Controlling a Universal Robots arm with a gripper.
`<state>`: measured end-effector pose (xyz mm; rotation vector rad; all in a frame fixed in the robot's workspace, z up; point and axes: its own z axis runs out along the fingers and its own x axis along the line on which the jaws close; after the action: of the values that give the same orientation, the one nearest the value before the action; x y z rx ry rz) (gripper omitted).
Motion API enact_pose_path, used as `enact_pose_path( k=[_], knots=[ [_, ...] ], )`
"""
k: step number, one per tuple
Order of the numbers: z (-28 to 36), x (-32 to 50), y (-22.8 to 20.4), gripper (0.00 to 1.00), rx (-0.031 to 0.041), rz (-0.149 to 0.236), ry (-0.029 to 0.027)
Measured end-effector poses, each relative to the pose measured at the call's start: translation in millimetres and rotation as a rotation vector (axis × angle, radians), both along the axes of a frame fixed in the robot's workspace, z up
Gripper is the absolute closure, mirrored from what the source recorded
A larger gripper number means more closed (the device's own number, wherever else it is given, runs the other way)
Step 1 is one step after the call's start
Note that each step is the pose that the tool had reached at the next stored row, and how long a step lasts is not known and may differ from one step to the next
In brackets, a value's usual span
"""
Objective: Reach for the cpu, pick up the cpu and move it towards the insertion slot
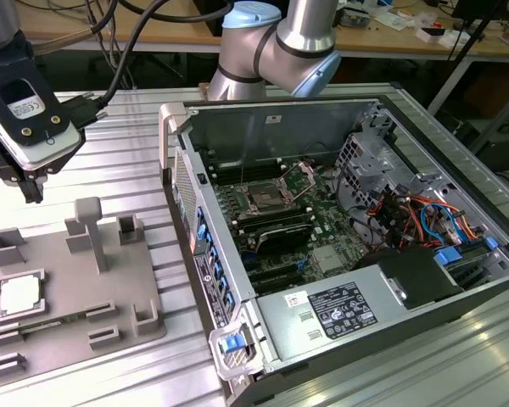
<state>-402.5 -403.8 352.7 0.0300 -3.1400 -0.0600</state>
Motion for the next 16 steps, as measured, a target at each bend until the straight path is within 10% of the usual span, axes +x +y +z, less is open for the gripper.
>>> enact_pose_path(
  k=[16],
  knots=[
    [-20.8, -35.5, -0.4, 0.47, 0.0, 0.0, 0.0038]
  ],
)
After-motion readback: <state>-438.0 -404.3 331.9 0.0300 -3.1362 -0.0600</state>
